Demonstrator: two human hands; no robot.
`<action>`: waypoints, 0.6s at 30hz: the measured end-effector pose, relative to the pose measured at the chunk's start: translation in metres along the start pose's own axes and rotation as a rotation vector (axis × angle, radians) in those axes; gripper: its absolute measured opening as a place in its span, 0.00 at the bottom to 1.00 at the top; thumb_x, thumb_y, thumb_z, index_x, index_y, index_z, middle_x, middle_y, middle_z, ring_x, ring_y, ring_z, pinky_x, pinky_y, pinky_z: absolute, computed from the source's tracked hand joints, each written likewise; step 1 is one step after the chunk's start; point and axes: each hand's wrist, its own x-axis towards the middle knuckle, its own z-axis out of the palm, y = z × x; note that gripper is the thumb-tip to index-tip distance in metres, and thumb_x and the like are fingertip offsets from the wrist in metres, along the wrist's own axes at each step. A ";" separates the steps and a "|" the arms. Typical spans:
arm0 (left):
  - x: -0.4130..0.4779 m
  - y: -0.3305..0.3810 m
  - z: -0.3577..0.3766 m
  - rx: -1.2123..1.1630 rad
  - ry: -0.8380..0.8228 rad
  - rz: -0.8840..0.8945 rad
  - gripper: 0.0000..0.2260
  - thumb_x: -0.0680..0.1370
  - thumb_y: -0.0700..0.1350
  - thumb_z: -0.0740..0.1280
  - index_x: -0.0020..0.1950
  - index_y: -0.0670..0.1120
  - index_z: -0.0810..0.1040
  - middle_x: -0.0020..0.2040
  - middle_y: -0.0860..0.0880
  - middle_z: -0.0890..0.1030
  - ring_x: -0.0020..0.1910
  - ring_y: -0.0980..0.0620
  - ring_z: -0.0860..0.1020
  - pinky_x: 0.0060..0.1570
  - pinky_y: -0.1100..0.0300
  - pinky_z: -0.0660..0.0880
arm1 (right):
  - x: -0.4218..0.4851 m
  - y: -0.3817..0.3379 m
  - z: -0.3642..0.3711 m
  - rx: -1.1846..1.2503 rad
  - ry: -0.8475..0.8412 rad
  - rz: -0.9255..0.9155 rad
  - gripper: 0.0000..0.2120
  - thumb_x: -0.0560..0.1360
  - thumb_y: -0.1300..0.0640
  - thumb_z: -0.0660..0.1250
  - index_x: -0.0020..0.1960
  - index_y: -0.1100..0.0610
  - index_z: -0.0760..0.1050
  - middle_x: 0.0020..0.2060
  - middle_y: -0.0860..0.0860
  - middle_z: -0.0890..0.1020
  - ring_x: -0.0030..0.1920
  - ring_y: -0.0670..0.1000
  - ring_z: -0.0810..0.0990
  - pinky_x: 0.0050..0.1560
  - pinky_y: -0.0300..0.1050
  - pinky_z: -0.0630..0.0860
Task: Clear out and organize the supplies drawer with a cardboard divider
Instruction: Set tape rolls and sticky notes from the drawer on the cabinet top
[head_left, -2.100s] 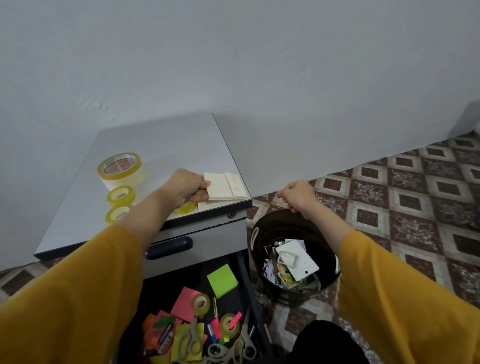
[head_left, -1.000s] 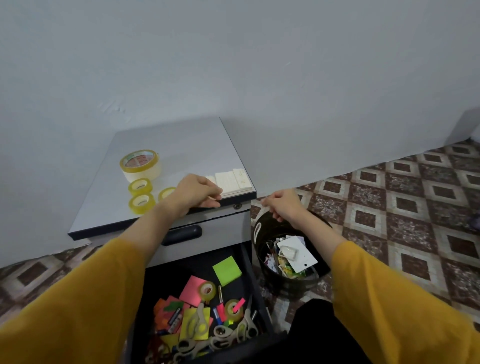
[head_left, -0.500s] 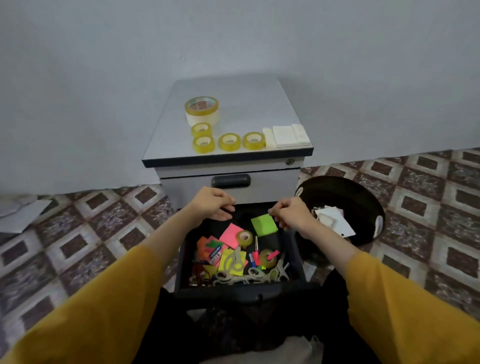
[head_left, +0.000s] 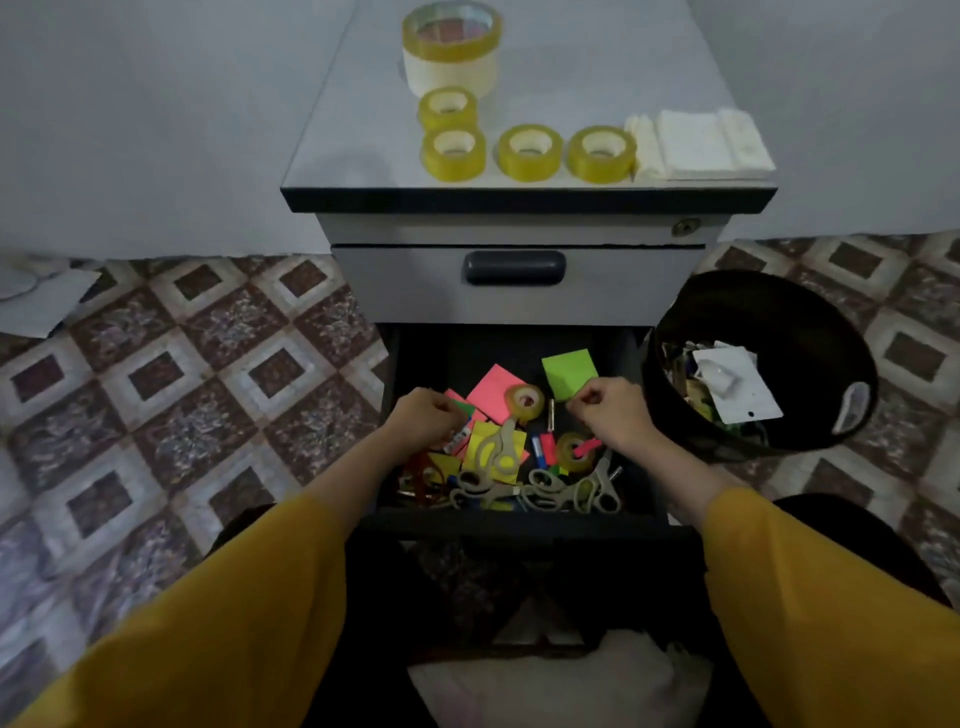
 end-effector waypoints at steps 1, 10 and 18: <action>0.005 0.001 0.003 0.023 0.010 0.017 0.07 0.76 0.41 0.65 0.41 0.40 0.80 0.39 0.42 0.78 0.39 0.49 0.76 0.43 0.55 0.76 | 0.007 0.002 0.001 -0.052 0.000 0.000 0.04 0.72 0.62 0.68 0.41 0.59 0.81 0.40 0.57 0.83 0.45 0.56 0.80 0.44 0.42 0.74; 0.059 0.016 0.026 0.113 0.105 0.048 0.09 0.78 0.41 0.63 0.48 0.42 0.83 0.45 0.46 0.80 0.42 0.53 0.75 0.43 0.62 0.72 | 0.070 0.006 0.005 -0.531 -0.179 -0.061 0.22 0.72 0.65 0.65 0.66 0.58 0.71 0.65 0.57 0.72 0.64 0.58 0.71 0.61 0.48 0.71; 0.093 0.013 0.045 0.493 -0.050 0.072 0.10 0.77 0.40 0.63 0.55 0.37 0.77 0.51 0.40 0.80 0.50 0.44 0.78 0.49 0.54 0.76 | 0.099 0.020 0.028 -0.713 -0.376 -0.127 0.42 0.72 0.69 0.65 0.77 0.50 0.45 0.76 0.51 0.38 0.76 0.56 0.45 0.72 0.52 0.60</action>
